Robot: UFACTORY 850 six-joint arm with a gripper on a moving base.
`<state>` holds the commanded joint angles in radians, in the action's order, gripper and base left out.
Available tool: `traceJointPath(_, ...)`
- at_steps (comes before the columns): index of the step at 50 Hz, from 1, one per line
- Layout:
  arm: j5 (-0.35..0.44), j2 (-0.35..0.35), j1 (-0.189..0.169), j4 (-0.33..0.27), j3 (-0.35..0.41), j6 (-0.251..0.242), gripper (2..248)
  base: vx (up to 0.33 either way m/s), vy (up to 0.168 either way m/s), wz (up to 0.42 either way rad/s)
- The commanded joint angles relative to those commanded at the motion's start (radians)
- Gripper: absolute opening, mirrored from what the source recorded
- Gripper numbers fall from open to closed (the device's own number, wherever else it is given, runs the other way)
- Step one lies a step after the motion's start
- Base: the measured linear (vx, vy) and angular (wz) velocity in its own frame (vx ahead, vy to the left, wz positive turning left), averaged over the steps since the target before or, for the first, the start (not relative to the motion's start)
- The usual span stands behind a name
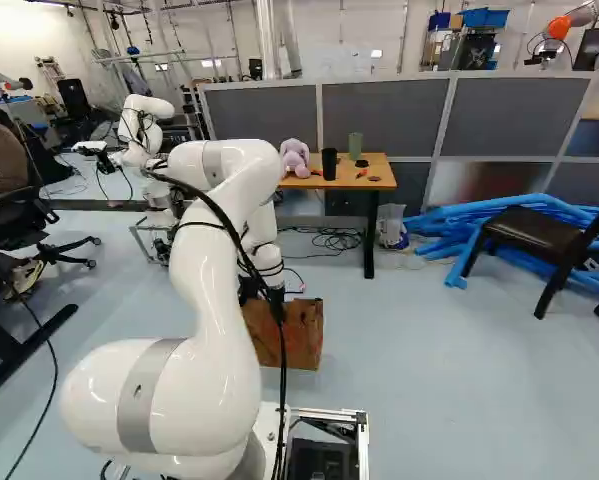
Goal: Pick up the bag on the ground and place it on the table
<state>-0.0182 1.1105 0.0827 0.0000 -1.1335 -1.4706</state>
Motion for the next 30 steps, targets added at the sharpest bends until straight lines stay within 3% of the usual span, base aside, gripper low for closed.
traceJointPath(30, 0.000, -0.119, 0.000, 0.000, 0.087, 0.000, 21, 0.000, 0.000, 0.000)
